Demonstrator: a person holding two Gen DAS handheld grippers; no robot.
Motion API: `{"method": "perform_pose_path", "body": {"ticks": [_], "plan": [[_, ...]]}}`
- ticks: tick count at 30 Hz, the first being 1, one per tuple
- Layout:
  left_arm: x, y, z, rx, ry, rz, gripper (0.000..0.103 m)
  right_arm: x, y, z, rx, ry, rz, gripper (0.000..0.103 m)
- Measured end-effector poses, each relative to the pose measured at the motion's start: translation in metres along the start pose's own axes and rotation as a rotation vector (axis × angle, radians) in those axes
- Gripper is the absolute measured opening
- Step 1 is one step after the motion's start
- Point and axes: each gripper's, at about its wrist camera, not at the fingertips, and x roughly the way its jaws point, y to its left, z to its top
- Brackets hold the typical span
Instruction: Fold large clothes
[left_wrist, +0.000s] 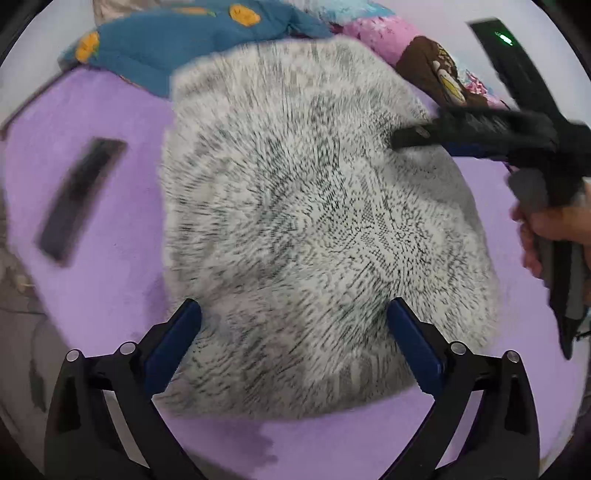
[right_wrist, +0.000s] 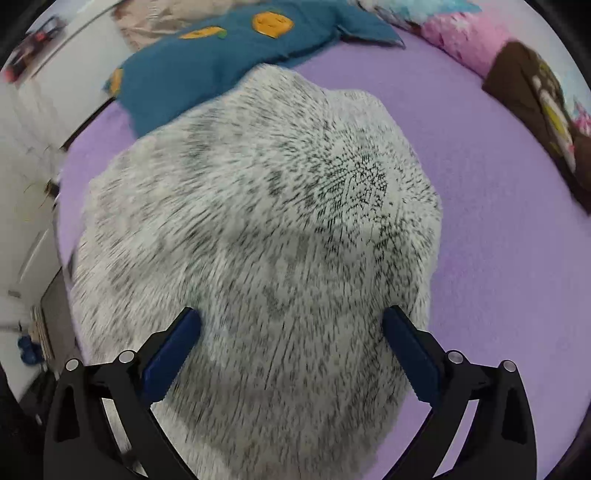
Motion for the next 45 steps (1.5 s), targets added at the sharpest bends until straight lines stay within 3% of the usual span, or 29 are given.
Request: {"method": "perform_pose_path", "body": {"ticks": [1,3,6,13,19,29,37,45], "plan": [[-0.017,-0.001,-0.003,0.002,-0.02,0.036,0.097,-0.019,0.003,-0.008,-0.005,-0.028,-0.002,0.097],[-0.043,-0.005,-0.011,0.003,-0.046,0.038,0.097,-0.049,0.004,-0.027,-0.003,-0.064,-0.008,0.097],[-0.076,-0.024,-0.029,0.036,-0.069,0.06,0.097,-0.082,0.001,-0.069,-0.005,-0.069,-0.09,0.097],[-0.138,-0.101,-0.084,0.139,-0.105,0.057,0.097,-0.143,-0.02,-0.178,0.0,-0.091,-0.173,0.097],[-0.17,-0.179,-0.131,0.251,-0.116,0.014,0.097,-0.194,-0.044,-0.277,0.068,-0.122,-0.176,0.097],[-0.176,-0.298,-0.207,0.478,-0.081,-0.061,0.097,-0.247,-0.087,-0.416,0.191,-0.143,-0.246,0.097],[-0.178,-0.361,-0.241,0.604,-0.086,-0.111,0.097,-0.277,-0.127,-0.485,0.349,-0.17,-0.284,0.097],[-0.175,-0.388,-0.238,0.603,-0.094,-0.125,0.097,-0.281,-0.145,-0.501,0.414,-0.19,-0.272,0.097]]}}
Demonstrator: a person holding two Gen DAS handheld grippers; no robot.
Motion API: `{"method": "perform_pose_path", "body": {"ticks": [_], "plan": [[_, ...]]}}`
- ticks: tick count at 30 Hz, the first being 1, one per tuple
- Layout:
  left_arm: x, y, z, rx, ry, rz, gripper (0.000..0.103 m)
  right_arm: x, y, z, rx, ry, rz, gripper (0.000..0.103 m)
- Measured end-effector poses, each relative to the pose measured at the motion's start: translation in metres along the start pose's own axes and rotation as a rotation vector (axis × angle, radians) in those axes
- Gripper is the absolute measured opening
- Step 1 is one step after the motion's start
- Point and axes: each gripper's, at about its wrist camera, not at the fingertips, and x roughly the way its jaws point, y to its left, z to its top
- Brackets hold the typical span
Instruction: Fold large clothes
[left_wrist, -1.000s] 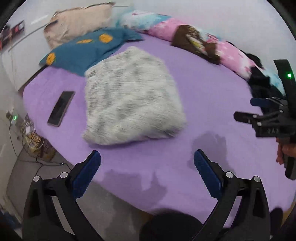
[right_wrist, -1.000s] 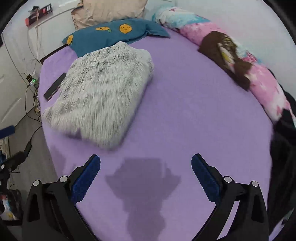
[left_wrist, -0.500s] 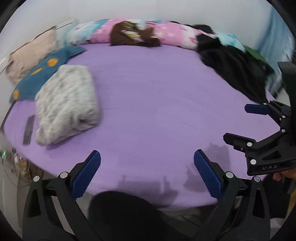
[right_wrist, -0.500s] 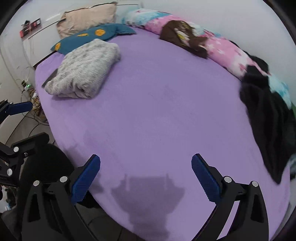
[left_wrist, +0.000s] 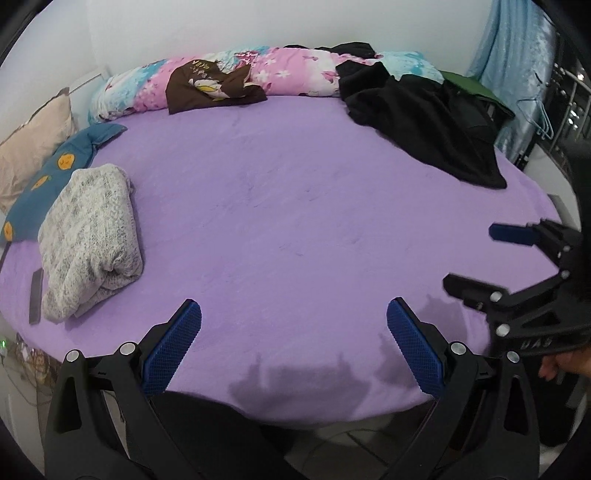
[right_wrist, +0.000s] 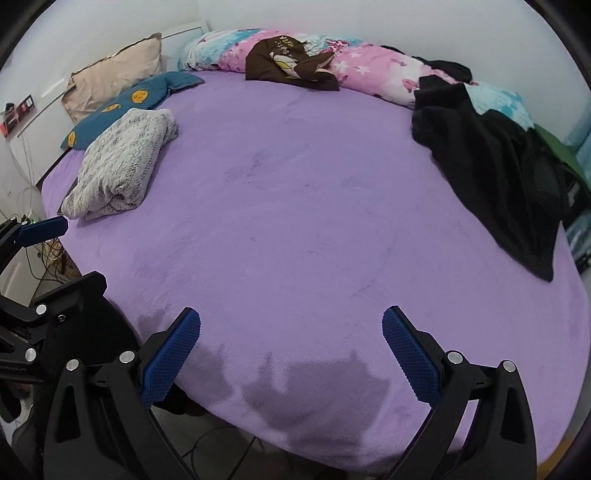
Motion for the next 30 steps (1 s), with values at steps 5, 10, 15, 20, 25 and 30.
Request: {"method": "perform_pose_path", "body": {"ticks": [5,10,15,20,25,30], "plan": [[0.007,0.002,0.008,-0.009,0.013,0.025,0.097,0.019,0.006,0.001,0.001,0.003,0.031,0.097],[0.023,0.008,0.015,-0.02,0.049,0.042,0.097,0.037,0.002,0.001,0.014,0.029,0.062,0.097],[0.04,0.011,0.021,-0.01,0.079,0.061,0.097,0.052,-0.007,0.003,0.047,0.049,0.083,0.097],[0.054,0.02,0.023,-0.024,0.092,0.074,0.097,0.062,-0.016,0.005,0.076,0.046,0.07,0.097],[0.068,0.022,0.025,-0.015,0.099,0.074,0.097,0.072,-0.023,0.005,0.101,0.06,0.057,0.097],[0.068,0.02,0.032,-0.052,0.073,0.028,0.097,0.07,-0.028,0.007,0.11,0.047,0.045,0.097]]}}
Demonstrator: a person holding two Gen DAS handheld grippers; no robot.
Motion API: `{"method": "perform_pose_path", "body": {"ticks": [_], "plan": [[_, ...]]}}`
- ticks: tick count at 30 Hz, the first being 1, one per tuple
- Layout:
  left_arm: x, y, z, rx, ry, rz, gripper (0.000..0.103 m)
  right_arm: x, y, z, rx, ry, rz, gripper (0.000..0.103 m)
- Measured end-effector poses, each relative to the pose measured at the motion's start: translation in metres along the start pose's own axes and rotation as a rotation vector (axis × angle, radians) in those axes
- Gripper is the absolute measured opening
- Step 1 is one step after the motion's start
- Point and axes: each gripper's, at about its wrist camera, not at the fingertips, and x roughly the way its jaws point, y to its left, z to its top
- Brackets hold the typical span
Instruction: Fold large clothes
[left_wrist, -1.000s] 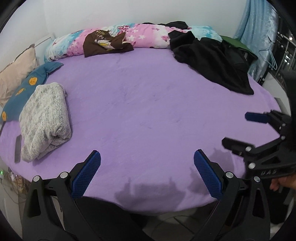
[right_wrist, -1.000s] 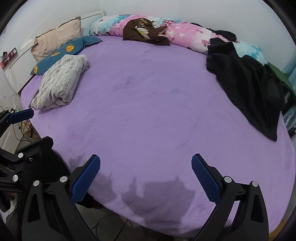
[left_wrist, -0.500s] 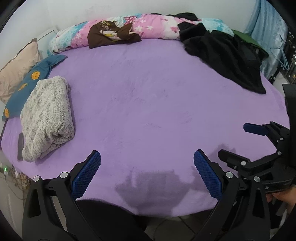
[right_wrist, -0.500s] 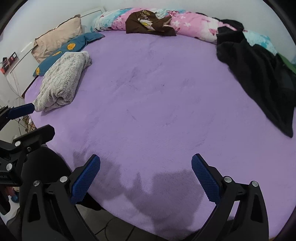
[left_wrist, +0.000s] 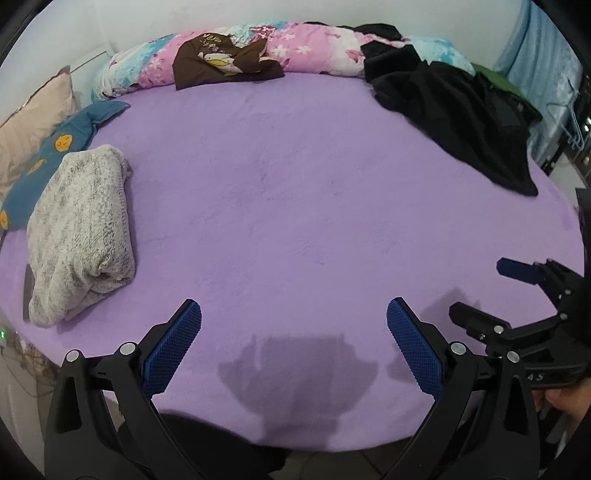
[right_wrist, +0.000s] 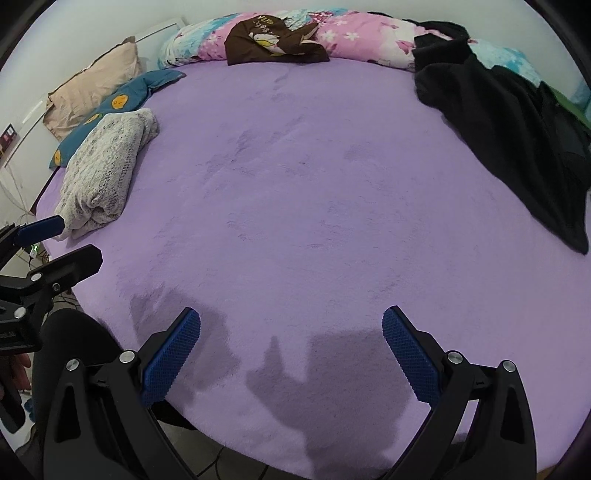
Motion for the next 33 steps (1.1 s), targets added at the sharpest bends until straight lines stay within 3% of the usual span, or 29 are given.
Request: {"method": "perform_pose_path", "body": {"ticks": [7,8,10,11,12,15,18,21,26,33], "plan": [[-0.01,0.006,0.009,-0.083,-0.056,-0.033,0.097,-0.008,-0.003,0.002,0.019,-0.027,0.008,0.097],[-0.015,0.007,0.008,-0.077,-0.092,-0.039,0.097,-0.009,-0.004,0.002,0.019,-0.034,0.011,0.097],[-0.023,0.003,0.009,-0.041,-0.156,0.022,0.097,-0.013,-0.002,0.002,0.016,-0.049,0.012,0.097],[-0.023,0.001,0.011,-0.028,-0.156,0.074,0.097,-0.014,-0.001,0.002,0.011,-0.048,0.013,0.097],[-0.022,0.002,0.013,-0.042,-0.148,0.081,0.097,-0.015,0.0,0.003,0.005,-0.048,0.011,0.097],[-0.021,0.018,0.016,-0.181,-0.146,0.016,0.097,-0.019,0.002,0.002,-0.004,-0.065,0.013,0.097],[-0.018,0.023,0.018,-0.211,-0.126,0.048,0.097,-0.019,0.001,0.002,-0.004,-0.061,0.023,0.097],[-0.02,0.028,0.016,-0.263,-0.133,0.01,0.097,-0.019,0.0,0.003,-0.005,-0.06,0.031,0.097],[-0.032,0.03,0.017,-0.312,-0.176,-0.063,0.097,-0.02,0.001,0.004,0.001,-0.06,0.038,0.097],[-0.033,0.019,0.016,-0.286,-0.165,-0.034,0.097,-0.02,0.002,0.003,0.005,-0.059,0.034,0.097]]}}
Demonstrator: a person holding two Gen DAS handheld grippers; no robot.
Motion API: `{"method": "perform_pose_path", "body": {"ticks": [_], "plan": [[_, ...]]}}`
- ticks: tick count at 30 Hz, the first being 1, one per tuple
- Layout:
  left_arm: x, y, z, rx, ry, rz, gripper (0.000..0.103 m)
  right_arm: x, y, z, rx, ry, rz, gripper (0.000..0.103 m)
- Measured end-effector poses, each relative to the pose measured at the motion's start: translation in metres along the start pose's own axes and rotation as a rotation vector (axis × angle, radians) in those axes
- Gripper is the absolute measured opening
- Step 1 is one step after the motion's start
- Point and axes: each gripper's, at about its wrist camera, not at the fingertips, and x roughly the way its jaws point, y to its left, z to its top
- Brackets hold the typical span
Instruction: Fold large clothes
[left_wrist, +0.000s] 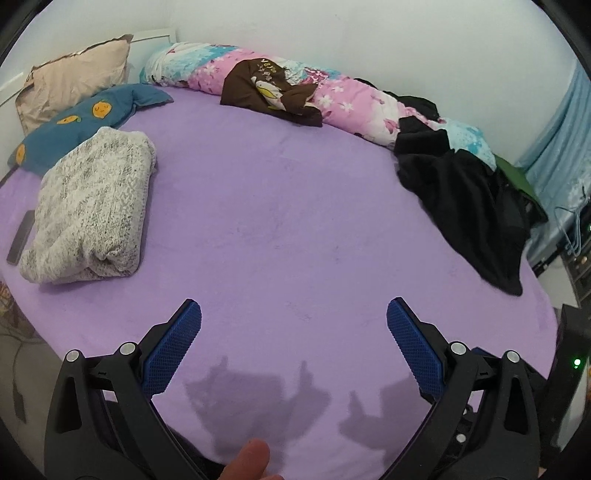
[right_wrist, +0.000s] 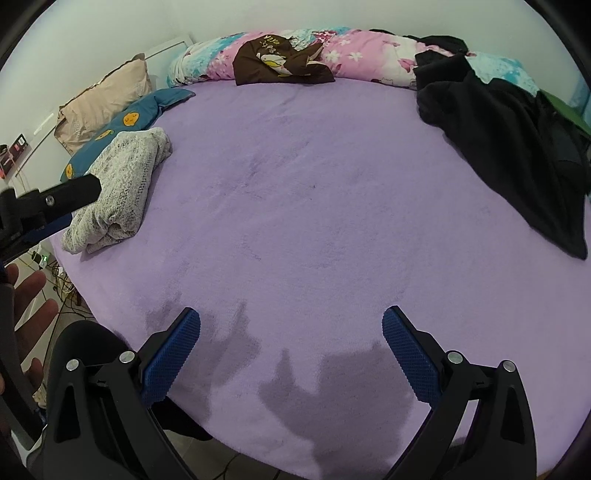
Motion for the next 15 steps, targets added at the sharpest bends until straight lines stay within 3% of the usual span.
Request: {"method": "perform_pose_path", "body": {"ticks": [7,15], "plan": [[-0.0043,-0.0082,-0.0033,0.066,-0.01,0.038,0.097,-0.0012,-0.0031,0.0015,0.016,-0.002,0.0,0.097],[-0.006,-0.0088,-0.0017,0.074,-0.013,0.061,0.097,-0.0031,-0.0037,0.0031,0.024,-0.006,0.005,0.097]]}}
